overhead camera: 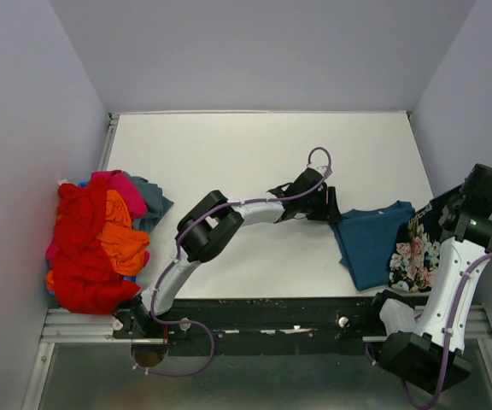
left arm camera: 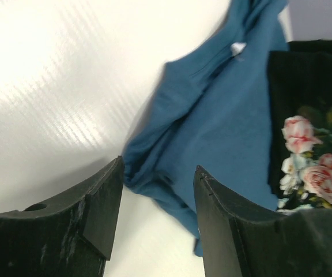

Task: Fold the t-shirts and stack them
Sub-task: Put the neatly folded tshirt into the corner of the board with both arms

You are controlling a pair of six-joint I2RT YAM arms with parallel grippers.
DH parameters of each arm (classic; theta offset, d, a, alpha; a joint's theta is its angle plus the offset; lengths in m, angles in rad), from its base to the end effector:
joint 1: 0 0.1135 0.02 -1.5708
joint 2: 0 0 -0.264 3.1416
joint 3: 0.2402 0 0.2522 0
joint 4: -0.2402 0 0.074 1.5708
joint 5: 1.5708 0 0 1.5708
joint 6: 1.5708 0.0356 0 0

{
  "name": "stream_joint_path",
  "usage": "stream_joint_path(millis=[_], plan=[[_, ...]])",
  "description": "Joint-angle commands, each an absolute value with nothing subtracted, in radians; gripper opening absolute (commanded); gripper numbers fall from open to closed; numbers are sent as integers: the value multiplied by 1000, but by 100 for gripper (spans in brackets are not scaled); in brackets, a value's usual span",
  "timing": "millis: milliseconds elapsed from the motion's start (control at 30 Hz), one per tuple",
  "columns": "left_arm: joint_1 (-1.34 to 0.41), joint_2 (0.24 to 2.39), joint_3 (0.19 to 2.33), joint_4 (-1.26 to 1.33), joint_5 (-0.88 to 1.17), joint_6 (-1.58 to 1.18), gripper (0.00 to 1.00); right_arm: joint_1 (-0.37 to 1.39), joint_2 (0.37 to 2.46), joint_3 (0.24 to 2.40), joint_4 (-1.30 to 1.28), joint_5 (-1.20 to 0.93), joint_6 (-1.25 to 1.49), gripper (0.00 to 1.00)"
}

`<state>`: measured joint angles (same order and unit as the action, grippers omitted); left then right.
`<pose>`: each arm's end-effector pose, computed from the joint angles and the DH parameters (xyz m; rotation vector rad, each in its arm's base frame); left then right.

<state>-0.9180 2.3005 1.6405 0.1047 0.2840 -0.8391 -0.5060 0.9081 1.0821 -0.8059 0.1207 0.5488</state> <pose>0.3068 -0.4177 0.1505 0.2857 2.3932 -1.2484 0.1525 -0.0894 0.3585 1.1647 1.8658 -0.1089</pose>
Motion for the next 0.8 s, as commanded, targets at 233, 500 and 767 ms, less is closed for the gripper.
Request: stream_joint_path(millis=[233, 500, 767], plan=[[-936, 2417, 1784, -117, 281, -779, 61, -511, 910, 1083, -727, 64, 554, 1], [-927, 2428, 1803, -138, 276, -746, 0, -511, 916, 1026, -681, -23, 569, 1], [-828, 2309, 1612, -60, 281, -746, 0, -376, 954, 989, -624, -83, 629, 1]])
